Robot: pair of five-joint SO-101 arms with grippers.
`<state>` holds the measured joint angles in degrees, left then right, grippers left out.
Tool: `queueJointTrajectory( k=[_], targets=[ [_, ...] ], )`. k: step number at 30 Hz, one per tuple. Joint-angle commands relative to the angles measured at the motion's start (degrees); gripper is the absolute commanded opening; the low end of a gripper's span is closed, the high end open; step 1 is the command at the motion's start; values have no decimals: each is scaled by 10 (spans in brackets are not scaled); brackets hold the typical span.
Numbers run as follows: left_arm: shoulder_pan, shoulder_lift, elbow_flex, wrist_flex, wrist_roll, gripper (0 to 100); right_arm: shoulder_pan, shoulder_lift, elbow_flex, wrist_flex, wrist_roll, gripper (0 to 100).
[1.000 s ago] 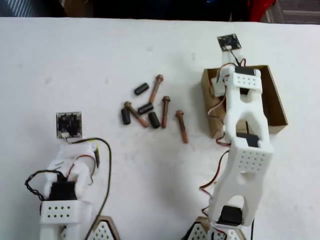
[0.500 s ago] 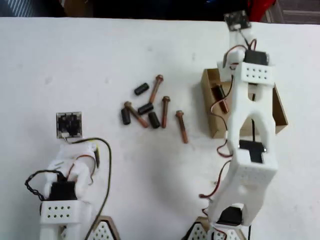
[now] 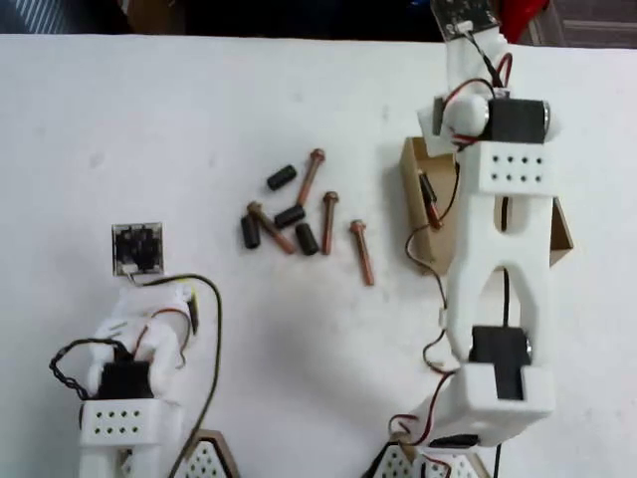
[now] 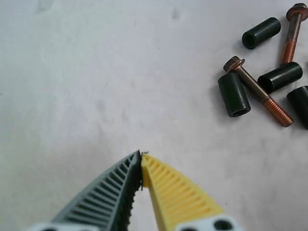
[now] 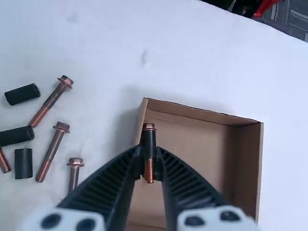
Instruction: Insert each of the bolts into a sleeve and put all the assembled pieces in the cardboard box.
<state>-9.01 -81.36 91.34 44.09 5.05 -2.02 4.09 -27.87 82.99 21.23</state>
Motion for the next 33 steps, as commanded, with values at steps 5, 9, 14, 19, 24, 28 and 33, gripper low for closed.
queueJointTrajectory(
  k=[5, 9, 14, 19, 24, 28, 33],
  targets=[
    [7, -7, 6, -15, 4, 23, -28, -110, -25, 55, 2, 17],
    [7, -7, 6, -15, 4, 23, -56, -164, -25, 103, 2, 17],
    [7, -7, 6, -15, 4, 23, -98, -231, -24, 154, 2, 17],
    [7, -7, 6, -13, 4, 23, -126, -292, -9, 174, 2, 17],
    [7, -7, 6, -13, 4, 23, -145, -364, 84, 165, 2, 17],
    [7, -7, 7, -13, 4, 23, -146, -436, 180, 115, 2, 17],
    [7, -7, 8, -13, 4, 23, -146, -540, 325, 32, 2, 17]
  ],
)
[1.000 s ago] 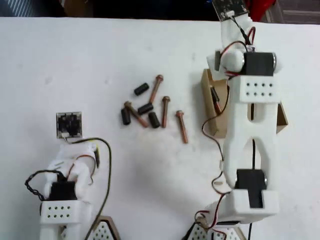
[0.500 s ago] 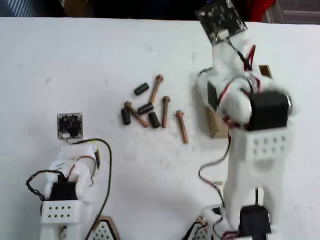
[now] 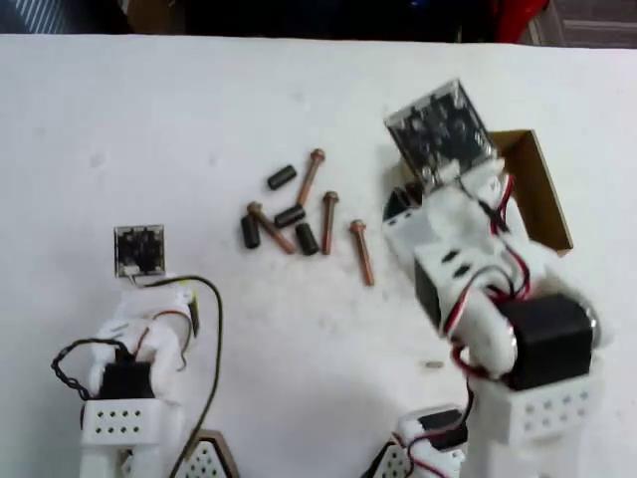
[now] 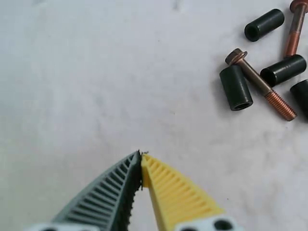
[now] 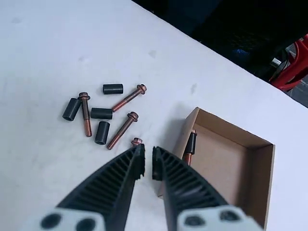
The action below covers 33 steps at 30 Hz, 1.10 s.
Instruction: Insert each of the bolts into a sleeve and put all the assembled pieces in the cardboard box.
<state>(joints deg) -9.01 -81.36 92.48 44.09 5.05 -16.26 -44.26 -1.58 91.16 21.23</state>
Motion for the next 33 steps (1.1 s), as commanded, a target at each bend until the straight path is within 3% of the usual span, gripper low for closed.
queueJointTrajectory(
  k=[1, 15, 25, 33],
  targets=[
    [7, -7, -4, -13, 4, 23, -3, -77, 91, -67, 2, 17],
    [7, -7, -3, -14, 4, 23, -3, -247, 434, -284, 4, 18],
    [7, -7, -3, -14, 4, 23, -4, -242, 495, -350, 3, 18],
    [7, -7, -3, -14, 4, 23, -16, -138, 492, -392, 2, 19]
  ],
)
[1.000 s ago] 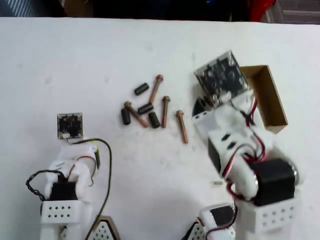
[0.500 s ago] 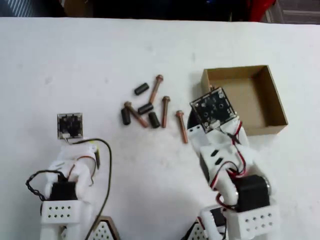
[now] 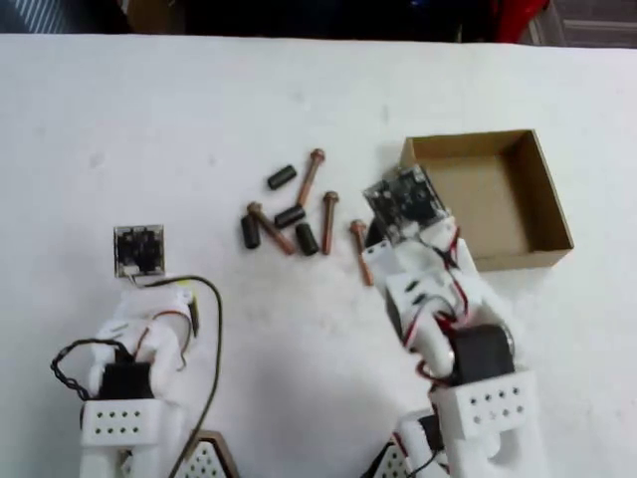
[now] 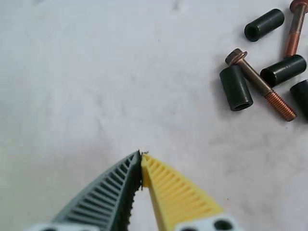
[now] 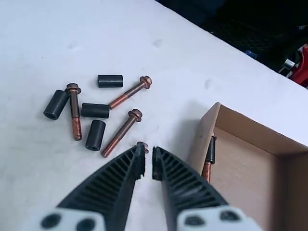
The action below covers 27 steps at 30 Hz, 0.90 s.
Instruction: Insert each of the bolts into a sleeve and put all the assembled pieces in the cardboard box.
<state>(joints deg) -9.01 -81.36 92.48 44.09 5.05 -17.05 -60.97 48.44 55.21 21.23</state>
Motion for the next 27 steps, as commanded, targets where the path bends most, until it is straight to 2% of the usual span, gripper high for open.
queueJointTrajectory(
  k=[1, 7, 12, 27],
  targets=[
    [7, -7, -3, -13, 4, 23, -12, 41, -8, -44, 2, 19],
    [7, -7, -3, -14, 4, 23, -24, 103, -9, -69, 2, 23],
    [7, -7, -3, -13, 4, 23, -22, 170, -46, -64, 2, 96],
    [7, -7, -3, -12, 4, 23, -36, 422, -173, -65, -48, 84]
  ],
)
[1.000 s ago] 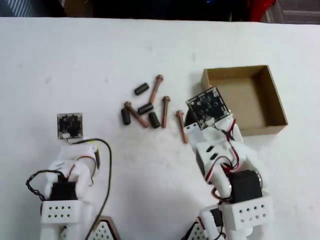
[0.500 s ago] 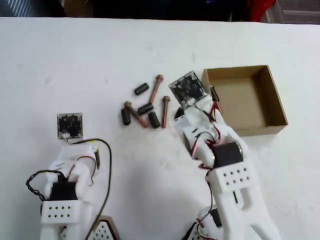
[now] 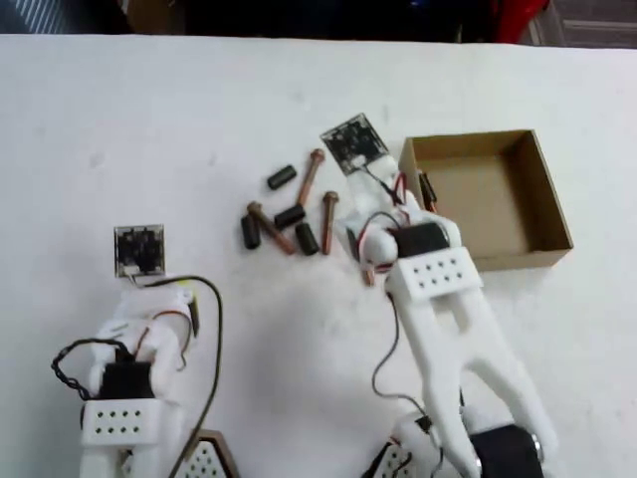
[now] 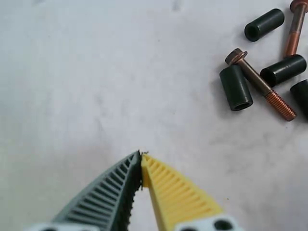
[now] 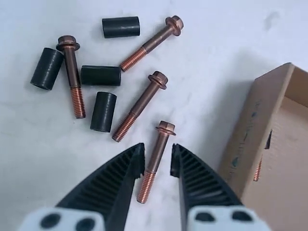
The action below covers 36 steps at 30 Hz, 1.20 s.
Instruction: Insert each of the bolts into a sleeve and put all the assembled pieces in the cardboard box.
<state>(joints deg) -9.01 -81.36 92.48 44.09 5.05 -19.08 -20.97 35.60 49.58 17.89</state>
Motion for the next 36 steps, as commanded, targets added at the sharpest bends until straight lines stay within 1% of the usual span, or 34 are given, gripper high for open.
queueJointTrajectory(
  k=[1, 5, 8, 10, 16, 21, 27, 36],
  targets=[
    [7, -7, -3, -13, 4, 23, -23, 36, -55, -8, -27, 86],
    [3, -7, -2, -11, 4, 23, -65, 97, -102, -1, -39, 87],
    [-22, -7, -2, -11, 4, 23, -87, 156, -159, 32, -42, 87],
    [-34, -7, -2, -11, 4, 23, -92, 200, -200, 49, -42, 87],
    [-35, -7, -2, -12, 4, 23, -89, 326, -318, 108, -42, 85],
    [-35, -7, -2, -12, -51, 23, -92, 400, -392, 138, -42, 84],
    [-35, -7, -2, -12, -53, 23, -95, 464, -433, 138, -42, 86],
    [-35, -7, -2, -12, -55, 23, -131, 509, -438, 152, -42, 88]
  ],
)
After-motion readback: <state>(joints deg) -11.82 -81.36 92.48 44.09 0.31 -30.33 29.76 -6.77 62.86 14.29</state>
